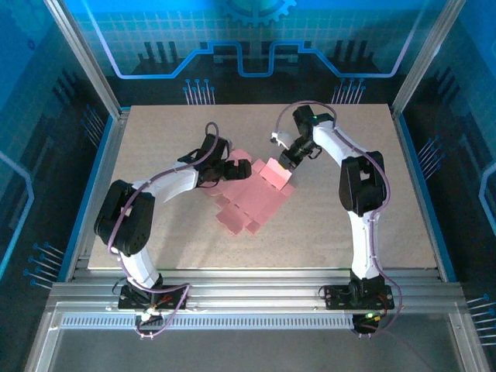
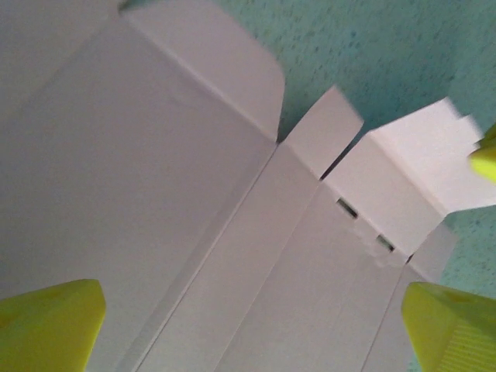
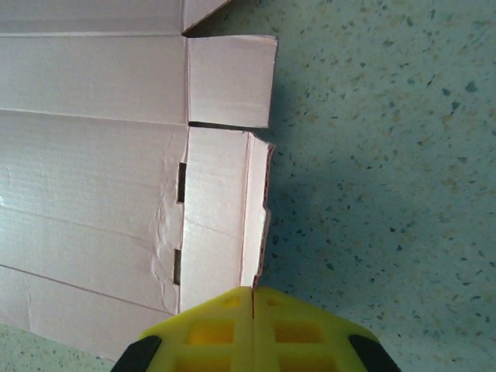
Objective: Fold the paper box
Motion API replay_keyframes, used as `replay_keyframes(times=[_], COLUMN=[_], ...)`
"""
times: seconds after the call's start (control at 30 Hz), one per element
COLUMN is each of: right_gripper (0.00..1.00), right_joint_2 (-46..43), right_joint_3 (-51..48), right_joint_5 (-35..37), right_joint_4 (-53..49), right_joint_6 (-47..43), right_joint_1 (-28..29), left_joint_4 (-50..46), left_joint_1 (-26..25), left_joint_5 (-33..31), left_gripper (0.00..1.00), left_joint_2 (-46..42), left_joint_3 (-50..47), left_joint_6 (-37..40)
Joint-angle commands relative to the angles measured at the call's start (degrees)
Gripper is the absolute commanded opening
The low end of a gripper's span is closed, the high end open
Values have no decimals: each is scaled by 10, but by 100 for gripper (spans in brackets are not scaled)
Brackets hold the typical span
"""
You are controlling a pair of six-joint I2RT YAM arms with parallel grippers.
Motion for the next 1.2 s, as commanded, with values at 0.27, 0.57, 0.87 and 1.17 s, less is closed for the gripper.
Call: replay_keyframes(times=[0.27, 0.57, 0.87, 1.17], right_gripper=[61, 72, 68, 66], right_joint_2=[-74, -336, -454, -417], right_joint_3=[-58, -409, -727, -783], right_joint_5=[23, -21, -76, -54], right_joint_4=[65, 384, 649, 752], right_joint_6=[121, 507, 842, 916], right_joint_1=[-22, -82, -27, 46], left_joint_4=[66, 70, 46, 92], left_joint_1=[1, 9, 10, 2], left_joint_5=[38, 7, 4, -15], left_gripper=[73, 59, 43, 39], left_joint_2=[29, 62, 75, 20], left_joint_3=[-54, -60, -83, -180], left_joint_6=[-32, -49, -174, -302])
